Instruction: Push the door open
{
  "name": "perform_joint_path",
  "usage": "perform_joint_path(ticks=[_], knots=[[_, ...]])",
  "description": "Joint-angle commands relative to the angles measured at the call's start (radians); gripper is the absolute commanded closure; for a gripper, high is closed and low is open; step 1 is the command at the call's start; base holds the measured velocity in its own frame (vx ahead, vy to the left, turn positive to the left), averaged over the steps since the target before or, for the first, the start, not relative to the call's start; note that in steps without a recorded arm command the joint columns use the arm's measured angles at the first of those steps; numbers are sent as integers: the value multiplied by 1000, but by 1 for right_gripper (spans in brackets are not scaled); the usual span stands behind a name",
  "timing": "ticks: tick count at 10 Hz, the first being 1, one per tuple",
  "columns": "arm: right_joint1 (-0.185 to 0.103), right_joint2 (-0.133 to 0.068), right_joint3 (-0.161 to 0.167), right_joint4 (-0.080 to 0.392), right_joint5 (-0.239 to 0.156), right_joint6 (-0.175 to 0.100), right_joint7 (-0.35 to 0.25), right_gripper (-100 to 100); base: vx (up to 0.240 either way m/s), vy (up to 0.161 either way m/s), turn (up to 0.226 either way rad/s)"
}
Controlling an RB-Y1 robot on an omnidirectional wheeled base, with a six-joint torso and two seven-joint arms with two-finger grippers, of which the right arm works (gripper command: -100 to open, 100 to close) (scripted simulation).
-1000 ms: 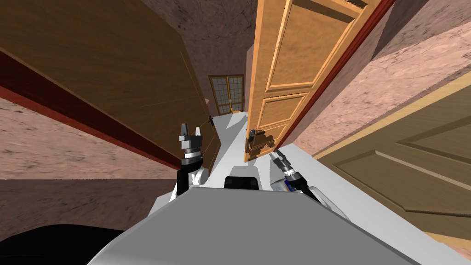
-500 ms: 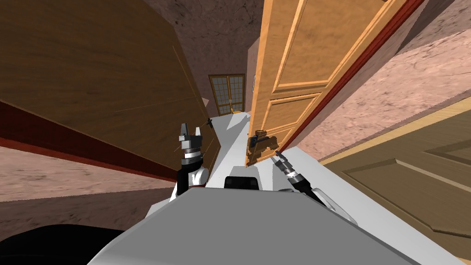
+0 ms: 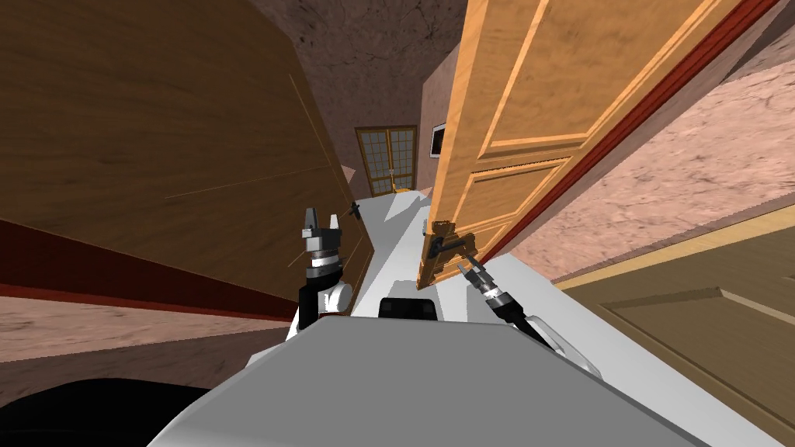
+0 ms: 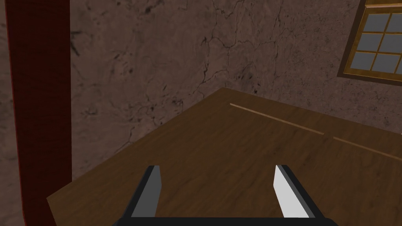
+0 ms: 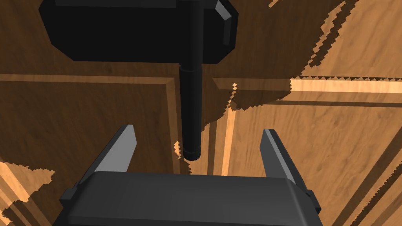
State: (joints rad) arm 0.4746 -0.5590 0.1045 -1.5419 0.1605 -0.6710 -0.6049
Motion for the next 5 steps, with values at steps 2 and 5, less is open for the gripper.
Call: perform_joint_path(ticks=[2,5], knots=[[-23,9,-2,15,-6,23,3,-100,204,55,89],[-30,11,-4,18,-8,31,3,-100,143,52,35]])
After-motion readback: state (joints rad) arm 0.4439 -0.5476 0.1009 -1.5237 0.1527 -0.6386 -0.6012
